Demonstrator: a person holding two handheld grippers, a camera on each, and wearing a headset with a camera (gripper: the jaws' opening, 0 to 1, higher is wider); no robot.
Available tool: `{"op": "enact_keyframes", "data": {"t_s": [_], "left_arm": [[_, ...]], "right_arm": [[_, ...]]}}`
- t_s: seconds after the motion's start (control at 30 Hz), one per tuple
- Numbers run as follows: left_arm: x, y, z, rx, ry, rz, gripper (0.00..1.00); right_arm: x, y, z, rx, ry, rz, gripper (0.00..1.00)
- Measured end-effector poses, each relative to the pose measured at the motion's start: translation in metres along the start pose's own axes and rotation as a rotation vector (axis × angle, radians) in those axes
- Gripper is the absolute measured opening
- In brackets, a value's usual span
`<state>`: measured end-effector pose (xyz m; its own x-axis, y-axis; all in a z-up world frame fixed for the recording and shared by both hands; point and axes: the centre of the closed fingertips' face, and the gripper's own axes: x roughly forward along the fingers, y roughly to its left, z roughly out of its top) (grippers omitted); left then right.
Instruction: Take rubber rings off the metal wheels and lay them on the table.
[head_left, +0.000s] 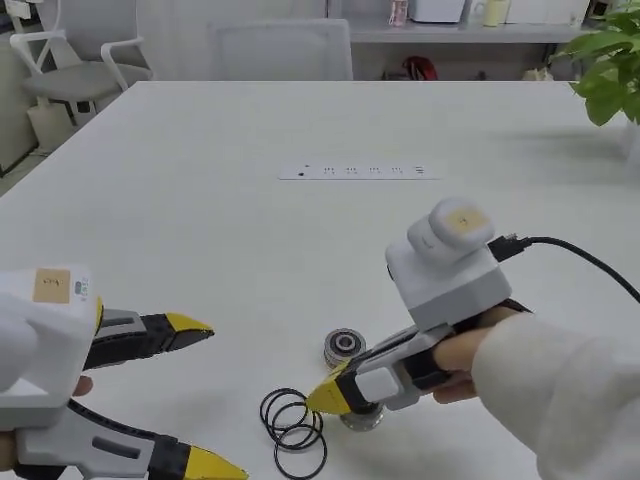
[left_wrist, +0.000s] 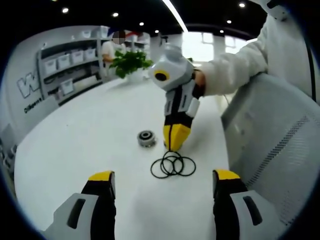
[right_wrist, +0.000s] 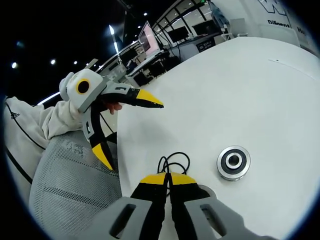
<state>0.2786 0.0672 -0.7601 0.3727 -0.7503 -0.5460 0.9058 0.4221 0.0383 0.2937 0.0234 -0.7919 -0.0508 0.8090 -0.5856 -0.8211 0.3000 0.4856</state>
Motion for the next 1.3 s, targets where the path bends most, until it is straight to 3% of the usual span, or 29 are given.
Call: {"op": "enact_keyframes", "data": {"t_s": [0.63,1.3], "left_arm": [[-0.0001,-0.0017,-0.0011,-0.004,0.002,-0.009,0.81],[-0.0004,-0.0017,-0.0020,-0.001,0.008,-0.008,0.80]], "right_arm": [[-0.0011,-0.0056,-0.0051,0.011,0.018,-0.022,0.00],[-0.0017,-0.0081,-0.0051,-0.030,0.032,-0.038,0.01]]}}
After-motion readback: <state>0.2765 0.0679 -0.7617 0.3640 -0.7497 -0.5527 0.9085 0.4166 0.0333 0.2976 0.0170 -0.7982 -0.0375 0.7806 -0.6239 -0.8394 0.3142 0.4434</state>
